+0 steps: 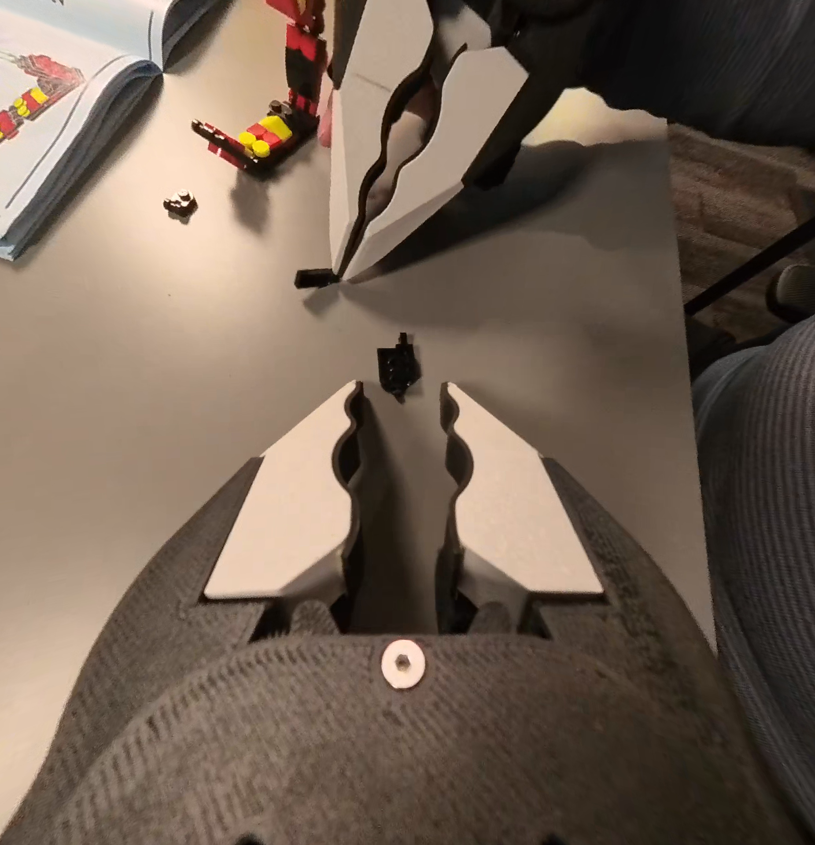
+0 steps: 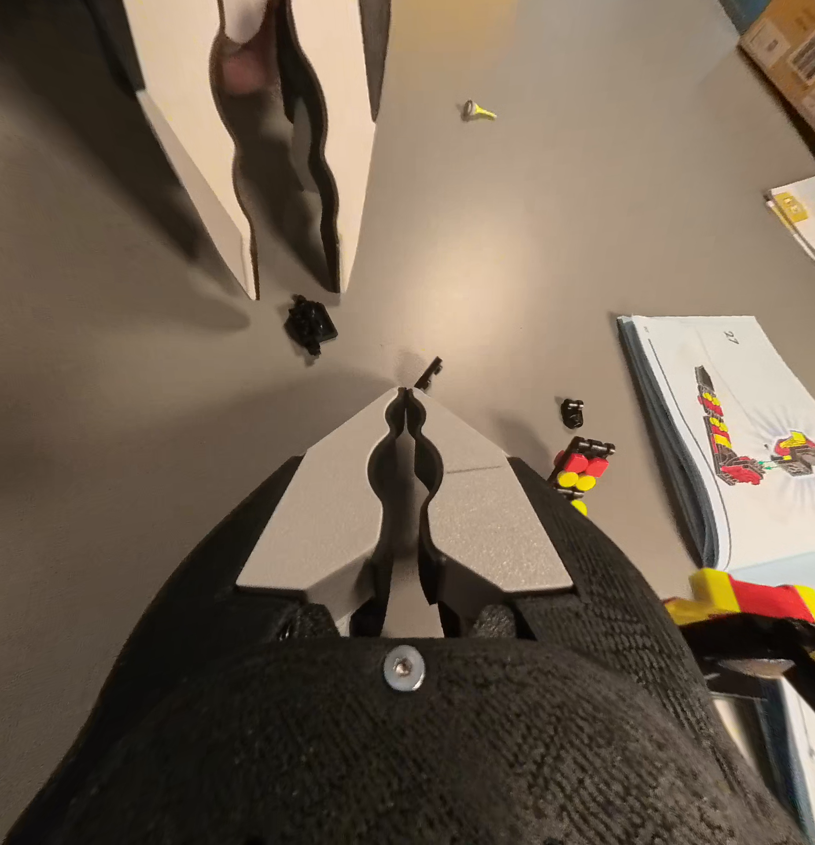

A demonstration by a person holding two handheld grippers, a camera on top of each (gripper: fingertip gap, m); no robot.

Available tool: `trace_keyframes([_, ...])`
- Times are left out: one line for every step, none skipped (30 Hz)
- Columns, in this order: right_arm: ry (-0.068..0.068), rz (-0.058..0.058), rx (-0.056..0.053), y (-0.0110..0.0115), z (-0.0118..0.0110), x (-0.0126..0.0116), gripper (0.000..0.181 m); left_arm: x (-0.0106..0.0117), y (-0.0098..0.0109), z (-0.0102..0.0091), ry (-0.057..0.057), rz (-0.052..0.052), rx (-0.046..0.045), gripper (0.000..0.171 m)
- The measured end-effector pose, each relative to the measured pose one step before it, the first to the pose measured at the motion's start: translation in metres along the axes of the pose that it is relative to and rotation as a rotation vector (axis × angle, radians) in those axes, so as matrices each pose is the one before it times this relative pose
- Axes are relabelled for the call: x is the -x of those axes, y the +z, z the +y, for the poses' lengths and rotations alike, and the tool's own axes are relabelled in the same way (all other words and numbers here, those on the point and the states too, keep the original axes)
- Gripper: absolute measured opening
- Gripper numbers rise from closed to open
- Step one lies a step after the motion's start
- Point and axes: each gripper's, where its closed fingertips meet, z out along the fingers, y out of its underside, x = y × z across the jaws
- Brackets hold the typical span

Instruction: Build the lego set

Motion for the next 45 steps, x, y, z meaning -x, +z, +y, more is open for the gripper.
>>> trace_keyframes([0.0188, -0.0047, 0.0024, -0.00035, 0.0005, -0.0001, 0.0, 0.00031, -0.00015, -0.00032, -0.0063, 0.0021, -0.00265, 0.032])
trace_keyframes([0.0129, 0.0012, -0.001, -0.00057, 0.00011, -0.00033, 0.0, 0.00017, -0.00012, -0.00021, -0.0058, 0.0035, -0.00236, 0.032])
trace_keyframes([0.0073, 0.0127, -0.004, -0.00083, -0.00028, -0.00143, 0.0, 0.00032, -0.00015, -0.00025, -0.0049, 0.0014, -0.00207, 0.032])
trace_keyframes([0.0095, 0.011, -0.004, -0.00089, -0.00037, -0.00107, 0.0, 0.00047, -0.00006, -0.00024, -0.0043, -0.0007, -0.00156, 0.032])
trace_keyframes([0.017, 0.0111, -0.0039, -0.00097, -0.0003, -0.00113, 0.0, 0.00024, -0.00007, -0.00017, -0.0032, 0.0009, -0.00107, 0.032])
trace_keyframes([0.0205, 0.0147, -0.0042, -0.0009, -0.00028, -0.00192, 0.0, 0.00018, 0.00008, -0.00015, -0.0024, 0.0012, -0.00101, 0.031])
trace_keyframes([0.0193, 0.0117, -0.003, -0.00084, -0.00015, -0.00138, 0.001, 0.00029, 0.00005, -0.00022, -0.0022, -0.0003, -0.00104, 0.031])
trace_keyframes([0.0191, 0.0056, 0.0015, -0.00033, 0.00018, -0.00038, 0.005, 0.00037, 0.00013, -0.00024, -0.0021, -0.0014, -0.00073, 0.031])
trace_keyframes([0.018, 0.0069, 0.0054, 0.00026, 0.00056, -0.00057, 0.009, 0.0003, 0.00014, -0.00021, -0.0009, -0.001, -0.00052, 0.031])
trace_keyframes([0.011, 0.0071, 0.0075, 0.00079, 0.0007, -0.00024, 0.012, 0.00015, 0.00026, -0.0002, 0.0005, -0.0011, -0.00011, 0.031])
trace_keyframes([0.0055, 0.0088, 0.0076, 0.00104, 0.0004, -0.00026, 0.013, 0.00011, 0.00036, -0.00016, 0.0022, -0.002, 0.00056, 0.031])
trace_keyframes([-0.0005, 0.0109, 0.0076, 0.00118, 0.00028, -0.00025, 0.014, -0.00003, 0.00031, 0.00001, 0.004, -0.0023, 0.00125, 0.031])
trace_keyframes([-0.005, 0.0165, 0.0094, 0.00135, 0.00057, -0.00095, 0.013, -0.00028, 0.00027, 0.0002, 0.0062, -0.0023, 0.00204, 0.032])
trace_keyframes([-0.0037, 0.0111, 0.0119, 0.00129, 0.00097, -0.00041, 0.013, -0.00059, 0.00041, 0.00019, 0.0083, -0.0017, 0.00246, 0.032])
trace_keyframes([0.0043, -0.0026, -0.0009, 0.0009, -0.00103, 0.0011, 0.012, -0.00067, 0.00039, 0.00043, 0.01, -0.0016, 0.0032, 0.032])
trace_keyframes([0.0046, 0.0007, 0.0023, 0.00086, -0.00057, 0.00053, 0.011, -0.00139, 0.00047, 0.00042, 0.0136, 0.0012, 0.0042, 0.032])
trace_keyframes([0.0028, 0.0015, 0.0022, 0.00083, -0.00039, 0.00017, 0.009, -0.00169, 0.00063, 0.00051, 0.0191, 0.0007, 0.00565, 0.032])
trace_keyframes([0.004, 0.0033, 0.0035, 0.00093, -0.00019, -0.00025, 0.005, -0.0024, 0.00077, 0.00034, 0.0333, -0.0009, 0.00508, 0.03])
trace_keyframes([0.0029, 0.0038, 0.0041, 0.00099, -0.0002, -0.00039, 0.002, -0.00185, 0.00071, -0.00027, 0.048, -0.0134, 0.00132, 0.026])
trace_keyframes([-0.0007, 0.0057, 0.0008, 0.00065, -0.00048, -0.00079, 0.001, -0.00094, 0.00099, 0.00036, 0.0473, -0.022, 0.00624, 0.024])
trace_keyframes([-0.004, 0.0011, 0.0, 0.00043, -0.00038, -0.0003, 0.001, 0.00067, 0.00164, 0.00136, 0.0313, -0.0258, 0.01375, 0.025])
trace_keyframes([-0.0066, -0.0039, -0.0008, 0.0002, -0.00028, 0.00029, 0.001, 0.00044, 0.00058, -0.00109, 0.015, -0.0148, -0.00242, 0.025])
trace_keyframes([-0.0082, -0.0099, -0.001, 0.0, -0.0001, 0.00089, 0.001, 0.00154, 0.00038, -0.00013, -0.001, -0.0107, 0.00073, 0.027])
trace_keyframes([-0.0084, -0.0165, -0.0011, -0.00034, -0.00009, 0.00176, 0.001, 0.00124, 0.0001, 0.00012, -0.0133, -0.0006, 0.00077, 0.029])
trace_keyframes([-0.0076, -0.0231, -0.0006, -0.00052, -0.00016, 0.00272, 0.001, 0.00087, -0.00002, 0.00004, -0.0152, 0.0052, 0.00021, 0.029])
trace_keyframes([-0.0069, -0.0238, -0.0027, -0.0008, -0.00076, 0.00281, 0.001, 0.00011, -0.00004, -0.0001, -0.0089, 0.0064, -0.00071, 0.029])
trace_keyframes([-0.0075, -0.0277, -0.0041, -0.00107, -0.00107, 0.00354, 0.001, -0.00061, 0.00019, -0.00016, 0.0011, 0.0068, -0.00003, 0.029])
trace_keyframes([-0.01, -0.033, -0.009, -0.00133, -0.00199, 0.00446, 0.001, -0.00057, 0.00065, 0.00025, 0.0067, 0.0037, 0.00353, 0.029])
trace_keyframes([-0.0124, -0.0364, -0.0155, -0.00173, -0.00303, 0.00508, 0.001, -0.00057, 0.00067, -0.00062, 0.0086, 0.0047, -0.00047, 0.028])
trace_keyframes([-0.0075, -0.0286, -0.0104, -0.00168, -0.00255, 0.00369, 0.001, -0.0006, 0.00059, -0.00049, 0.005, 0.0075, 0.00017, 0.028])
trace_keyframes([-0.0093, -0.0278, -0.0038, -0.00155, -0.00155, 0.00331, 0.001, -0.00024, 0.00068, -0.00034, -0.0018, 0.0099, 0.00114, 0.027])
trace_keyframes([-0.0128, -0.0235, -0.0035, -0.00146, -0.00123, 0.00269, 0.001, -0.00013, 0.00053, -0.00022, -0.0068, 0.0115, 0.00112, 0.027])
trace_keyframes([-0.0113, -0.0166, 0.0006, -0.00113, -0.00047, 0.00151, 0.001, 0.00005, 0.00047, -0.00026, -0.0061, 0.0111, 0.00038, 0.027])
trace_keyframes([-0.0099, -0.0175, 0.0054, -0.00084, 0.00035, 0.00166, 0.001, 0.00055, 0.00037, -0.00032, 0.0028, 0.0052, 0.00023, 0.026])
trace_keyframes([-0.0104, -0.0167, 0.0028, -0.00076, 0.00007, 0.00155, 0.001, -0.00015, 0.00044, -0.00036, 0.0091, 0.0061, 0.00024, 0.026])
trace_keyframes([-0.0092, -0.0143, -0.0007, -0.00059, -0.00008, 0.0012, 0.0, -0.00029, 0.00046, -0.00038, 0.0067, 0.0075, 0.00031, 0.026])
trace_keyframes([-0.005, -0.013, -0.0008, -0.00034, -0.00013, 0.00088, 0.0, -0.0001, 0.00042, -0.00023, 0.0018, 0.0072, 0.00015, 0.025])
trace_keyframes([-0.0042, -0.0208, -0.0023, 0.00001, -0.0003, 0.00212, 0.0, -0.00001, 0.00031, -0.00025, 0.0009, 0.0067, 0.00039, 0.025])
trace_keyframes([-0.0025, -0.0123, -0.0011, 0.00037, -0.00022, 0.00091, 0.0, -0.00012, 0.00013, -0.00009, 0.0035, 0.0069, 0.00044, 0.025])
trace_keyframes([-0.0036, -0.0067, 0.0029, 0.0007, 0.00009, 0.00009, 0.0, 0.00038, -0.00004, 0.00004, 0.0052, 0.0028, 0.00019, 0.024])
trace_keyframes([-0.0051, -0.011, 0.0041, 0.00092, 0.00012, 0.00083, 0.0, 0.00033, 0.00001, 0.0, 0.002, 0.0025, 0.00015, 0.024])
trace_keyframes([-0.0049, -0.0066, 0.0054, 0.00104, -0.00001, 0.00035, 0.0, 0.0002, -0.00007, 0.00006, -0.0005, 0.0019, 0.00015, 0.023])
trace_keyframes([-0.0065, -0.005, 0.0065, 0.0012, -0.00007, 0.00002, 0.0, 0.00002, -0.00005, 0.00004, 0.0002, 0.0013, 0.0, 0.023])
trace_keyframes([-0.0077, -0.0102, 0.0062, 0.00106, 0.0, 0.00089, 0.001, -0.00002, 0.0, 0.00001, 0.0016, -0.0013, 0.00003, 0.023])
trace_keyframes([-0.0067, -0.0128, 0.0066, 0.00098, -0.00017, 0.00101, 0.0, -0.00007, -0.00014, 0.00001, 0.0044, -0.0036, -0.00004, 0.023])
